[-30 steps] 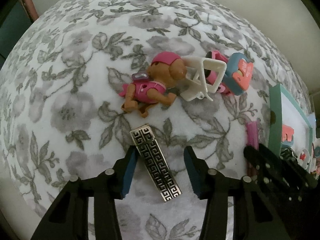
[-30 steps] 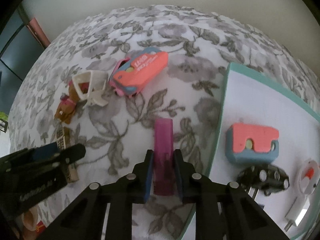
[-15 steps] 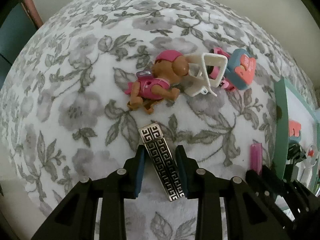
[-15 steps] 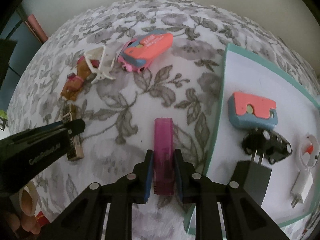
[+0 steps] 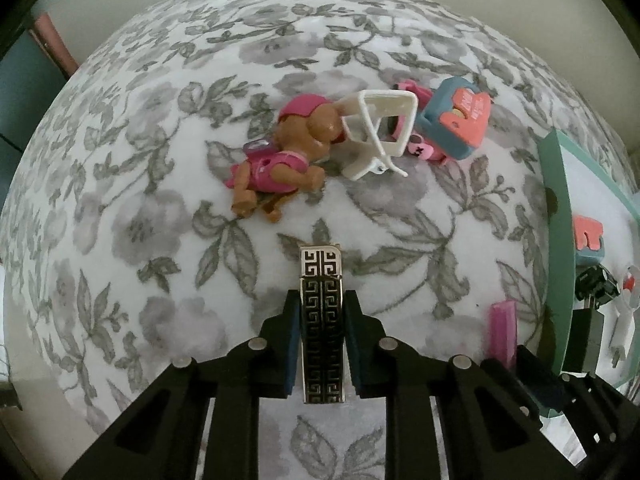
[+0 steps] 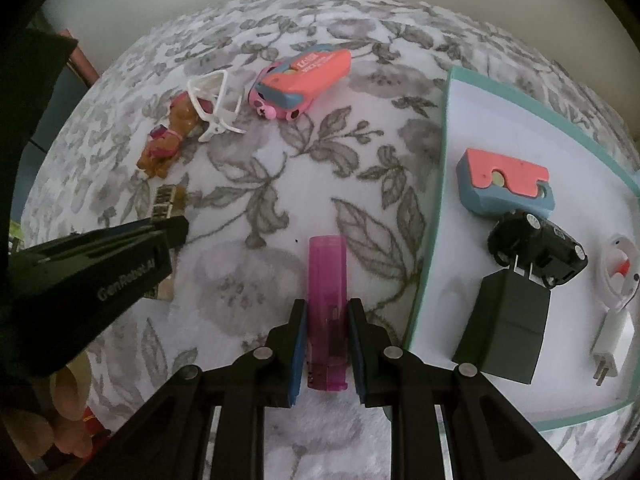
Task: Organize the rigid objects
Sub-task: 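Lift the silver bar and pink lighter and carry both over the tray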
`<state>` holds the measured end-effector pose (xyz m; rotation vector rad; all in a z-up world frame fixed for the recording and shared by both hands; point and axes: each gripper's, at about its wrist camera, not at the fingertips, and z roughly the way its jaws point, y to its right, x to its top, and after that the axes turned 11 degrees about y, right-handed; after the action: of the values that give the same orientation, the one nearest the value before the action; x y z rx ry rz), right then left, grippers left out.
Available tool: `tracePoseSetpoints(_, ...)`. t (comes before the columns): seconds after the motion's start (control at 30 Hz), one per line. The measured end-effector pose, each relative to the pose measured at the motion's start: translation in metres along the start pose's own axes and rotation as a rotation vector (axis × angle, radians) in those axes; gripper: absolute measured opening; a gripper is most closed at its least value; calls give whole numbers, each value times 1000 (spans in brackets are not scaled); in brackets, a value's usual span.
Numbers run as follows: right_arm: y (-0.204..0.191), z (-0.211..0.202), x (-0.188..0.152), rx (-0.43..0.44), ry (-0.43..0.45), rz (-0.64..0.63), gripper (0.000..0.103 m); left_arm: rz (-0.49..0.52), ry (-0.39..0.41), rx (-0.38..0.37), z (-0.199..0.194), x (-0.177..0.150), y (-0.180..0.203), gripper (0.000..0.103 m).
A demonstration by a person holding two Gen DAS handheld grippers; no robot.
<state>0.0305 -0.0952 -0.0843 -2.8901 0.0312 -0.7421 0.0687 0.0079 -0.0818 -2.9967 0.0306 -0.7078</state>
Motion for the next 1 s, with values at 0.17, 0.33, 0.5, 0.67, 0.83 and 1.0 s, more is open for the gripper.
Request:
tracePoseSetpoints(0.17, 15, 2, 12, 32, -2, 29, 21, -35, -6, -49, 0, 4, 6, 21)
tracePoseSetpoints(0.33, 30, 0, 21, 53, 2, 84, 21, -61, -5, -100, 0, 8, 4, 21)
tracePoseSetpoints(0.5, 48, -10, 28, 103, 29, 161, 21, -80, 42, -120, -14, 18, 2, 21)
tracePoseSetpoints(0.67, 66, -33, 37, 115, 94, 220, 21, -96, 112, -135, -34, 29, -2, 21)
tracePoseSetpoints(0.83, 78, -62, 49, 98, 182, 258, 21, -81, 201, -171, -66, 39, 7, 21)
tracePoseSetpoints(1.0, 97, -90, 54, 86, 268, 282, 21, -79, 261, -230, -94, 50, 22, 21)
